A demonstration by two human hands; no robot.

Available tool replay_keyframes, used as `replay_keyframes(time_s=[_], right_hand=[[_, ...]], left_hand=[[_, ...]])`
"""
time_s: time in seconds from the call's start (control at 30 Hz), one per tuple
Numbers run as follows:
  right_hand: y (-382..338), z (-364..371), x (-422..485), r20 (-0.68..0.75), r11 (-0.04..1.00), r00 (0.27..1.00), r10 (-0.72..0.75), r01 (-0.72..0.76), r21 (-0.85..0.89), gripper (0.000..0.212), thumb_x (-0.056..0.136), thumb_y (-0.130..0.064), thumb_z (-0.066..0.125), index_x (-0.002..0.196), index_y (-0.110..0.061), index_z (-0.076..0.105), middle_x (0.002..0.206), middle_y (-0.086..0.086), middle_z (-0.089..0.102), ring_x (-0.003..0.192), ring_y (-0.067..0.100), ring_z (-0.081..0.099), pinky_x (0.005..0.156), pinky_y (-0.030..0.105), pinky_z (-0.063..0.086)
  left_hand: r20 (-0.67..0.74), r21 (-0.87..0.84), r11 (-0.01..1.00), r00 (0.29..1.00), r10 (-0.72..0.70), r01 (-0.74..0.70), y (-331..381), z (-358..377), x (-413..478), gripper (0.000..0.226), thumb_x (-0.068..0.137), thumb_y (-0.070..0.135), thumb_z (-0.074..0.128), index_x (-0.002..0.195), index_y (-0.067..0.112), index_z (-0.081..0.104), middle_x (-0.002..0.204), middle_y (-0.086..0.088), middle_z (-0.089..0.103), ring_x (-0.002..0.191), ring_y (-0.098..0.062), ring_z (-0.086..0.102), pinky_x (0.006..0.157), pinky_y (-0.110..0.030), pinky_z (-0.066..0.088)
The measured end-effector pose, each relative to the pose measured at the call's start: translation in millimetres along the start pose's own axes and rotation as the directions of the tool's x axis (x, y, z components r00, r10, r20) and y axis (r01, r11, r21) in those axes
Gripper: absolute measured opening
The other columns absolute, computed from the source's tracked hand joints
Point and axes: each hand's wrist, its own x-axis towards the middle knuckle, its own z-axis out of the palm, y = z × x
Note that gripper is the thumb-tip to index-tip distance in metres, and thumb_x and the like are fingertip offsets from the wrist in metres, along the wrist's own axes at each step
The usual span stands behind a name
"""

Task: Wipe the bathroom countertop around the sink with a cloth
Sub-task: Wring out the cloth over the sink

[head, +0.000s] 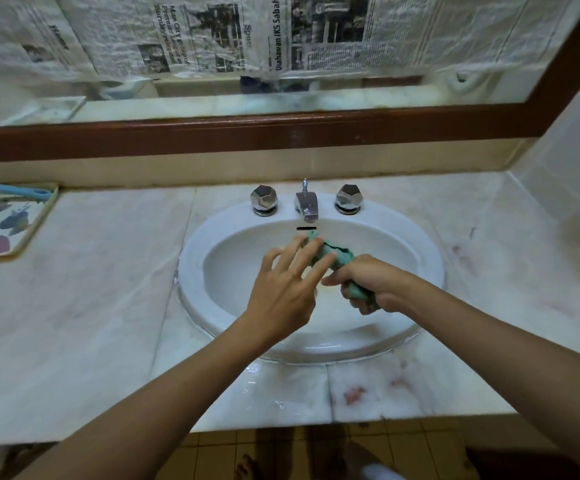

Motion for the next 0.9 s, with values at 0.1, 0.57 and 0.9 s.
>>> replay_keyframes(time_s=[0.1,0.57,0.9], right_hand=[[-6.1,-6.2,-6.1,0.375,0.99,0.921,0.106,-0.135,0.052,0.031,0.083,-0.013,0.055,0.054,-0.021,0.049,0.045,-0.004,0.028,0.037,0.01,0.017,0.046,0.021,0.009],[-7.1,-0.3,-11.3,0.0,0.702,0.991,-0.132,0.093,-0.706,0.015,0.075,-0.007,0.062,0.079,-0.007,0.047,0.056,0.008,0.048,0.043,0.02,0.041,0.044,0.023,0.033],[14.8,-4.0,3.3,0.009,0.216,0.833,-0.553,0.154,-0.964,0.013,0.071,-0.013,0.057,0.081,-0.014,0.063,0.071,0.002,0.054,0.064,0.025,0.053,0.054,0.027,0.038]], left_hand=[[-0.018,-0.027,0.999,0.999,0.034,-0.035,-6.0,7.7,14.3,0.059,0.072,0.017,0.064,0.129,0.024,0.054,0.138,-0.011,0.055,0.136,-0.034,0.043,0.095,-0.044,0.035],[0.619,0.009,1.0,0.785,0.017,-0.029,11.3,-14.0,59.5,0.016,0.087,0.021,0.058,0.095,0.008,0.063,0.082,-0.008,0.061,0.065,-0.027,0.049,0.058,-0.032,0.034],[0.829,-0.096,0.941,0.549,-0.104,0.324,23.0,-3.0,73.3,0.01,0.084,0.012,0.054,0.076,0.015,0.049,0.069,0.0,0.044,0.063,-0.022,0.049,0.055,-0.029,0.04]])
